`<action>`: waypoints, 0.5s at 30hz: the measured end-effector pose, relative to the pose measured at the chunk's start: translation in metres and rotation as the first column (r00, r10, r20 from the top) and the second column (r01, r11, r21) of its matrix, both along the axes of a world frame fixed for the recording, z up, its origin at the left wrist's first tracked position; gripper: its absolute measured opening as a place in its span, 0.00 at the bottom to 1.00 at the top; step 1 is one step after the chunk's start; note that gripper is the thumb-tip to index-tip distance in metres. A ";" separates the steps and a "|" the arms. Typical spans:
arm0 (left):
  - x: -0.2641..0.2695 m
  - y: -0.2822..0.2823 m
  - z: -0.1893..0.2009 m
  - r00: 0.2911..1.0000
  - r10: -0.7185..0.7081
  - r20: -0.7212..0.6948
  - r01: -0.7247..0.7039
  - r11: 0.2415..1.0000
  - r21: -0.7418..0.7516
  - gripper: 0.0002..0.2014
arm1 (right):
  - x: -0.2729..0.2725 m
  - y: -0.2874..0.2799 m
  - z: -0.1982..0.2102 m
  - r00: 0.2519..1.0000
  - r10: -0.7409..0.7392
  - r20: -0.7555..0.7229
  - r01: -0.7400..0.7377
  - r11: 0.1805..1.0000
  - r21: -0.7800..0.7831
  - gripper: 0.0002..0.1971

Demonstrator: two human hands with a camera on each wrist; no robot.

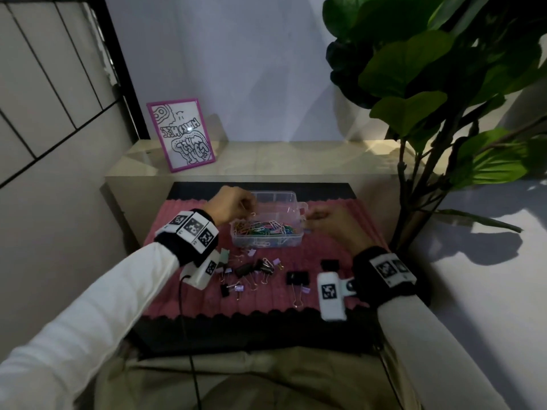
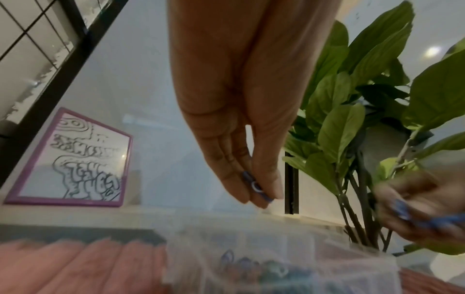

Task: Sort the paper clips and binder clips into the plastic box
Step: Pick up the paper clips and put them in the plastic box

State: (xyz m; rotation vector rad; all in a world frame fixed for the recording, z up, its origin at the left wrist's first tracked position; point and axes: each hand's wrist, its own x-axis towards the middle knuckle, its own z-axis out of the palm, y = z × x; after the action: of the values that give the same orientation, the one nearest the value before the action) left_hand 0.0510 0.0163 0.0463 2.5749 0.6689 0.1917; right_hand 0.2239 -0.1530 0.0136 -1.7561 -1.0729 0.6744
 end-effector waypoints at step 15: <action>-0.007 -0.012 -0.023 0.979 0.060 0.197 -0.090 0.985 0.147 0.08 | -0.004 -0.015 0.004 0.881 0.122 0.458 -0.122 0.992 -0.029 0.04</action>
State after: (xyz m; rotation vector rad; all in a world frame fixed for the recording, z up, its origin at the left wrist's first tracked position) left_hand 0.0439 0.0045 0.0238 2.6345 0.7033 0.5290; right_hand 0.2196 -0.1675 0.0171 -1.9096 -1.5145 0.3308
